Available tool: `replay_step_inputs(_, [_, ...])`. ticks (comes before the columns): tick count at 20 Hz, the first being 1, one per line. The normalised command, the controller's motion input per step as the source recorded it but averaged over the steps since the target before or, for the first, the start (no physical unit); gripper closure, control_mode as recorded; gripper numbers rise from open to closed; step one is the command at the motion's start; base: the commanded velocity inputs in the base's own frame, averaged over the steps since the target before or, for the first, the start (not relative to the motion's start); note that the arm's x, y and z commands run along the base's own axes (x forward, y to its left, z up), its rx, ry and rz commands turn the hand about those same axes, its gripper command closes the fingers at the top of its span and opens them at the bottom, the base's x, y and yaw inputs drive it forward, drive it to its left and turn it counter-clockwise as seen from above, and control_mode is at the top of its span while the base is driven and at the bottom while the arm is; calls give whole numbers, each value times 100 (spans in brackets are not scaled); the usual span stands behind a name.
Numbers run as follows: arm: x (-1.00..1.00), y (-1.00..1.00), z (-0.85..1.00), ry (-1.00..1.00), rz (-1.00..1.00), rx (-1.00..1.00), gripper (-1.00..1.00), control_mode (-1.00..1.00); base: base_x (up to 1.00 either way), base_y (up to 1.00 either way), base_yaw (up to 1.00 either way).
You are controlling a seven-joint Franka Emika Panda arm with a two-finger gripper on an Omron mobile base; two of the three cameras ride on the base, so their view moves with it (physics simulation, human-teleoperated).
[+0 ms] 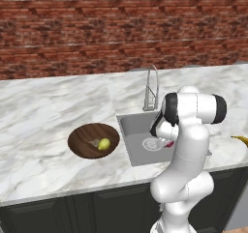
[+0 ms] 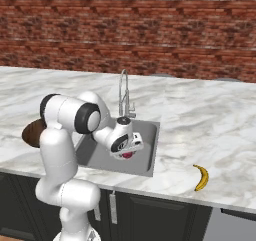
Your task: There is a mixed pile of frozen fruits and vegetables on the counter. Locate all the frozen vegetables and place the items in a bowl on the counter. Take all the frozen fruits and defrost them in a running sink.
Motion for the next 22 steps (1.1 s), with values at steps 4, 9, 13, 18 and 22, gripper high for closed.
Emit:
replay_step_inputs(4, [32, -2, -23, -4, -2, 0, 100, -100, 0, 0, 0])
replay_step_inputs(9, [36, -9, -25, 1, -1, 0, 100, -100, 0, 0, 0])
replay_step_inputs(13, [30, -11, -31, 2, 0, 0, 100, -100, 0, 0, 0])
replay_step_inputs(18, [23, -3, -27, -1, 0, -1, 100, -100, 0, 0, 0])
replay_step_inputs(22, [10, 4, -14, -1, 0, 0, -100, -100, 0, 0, 0])
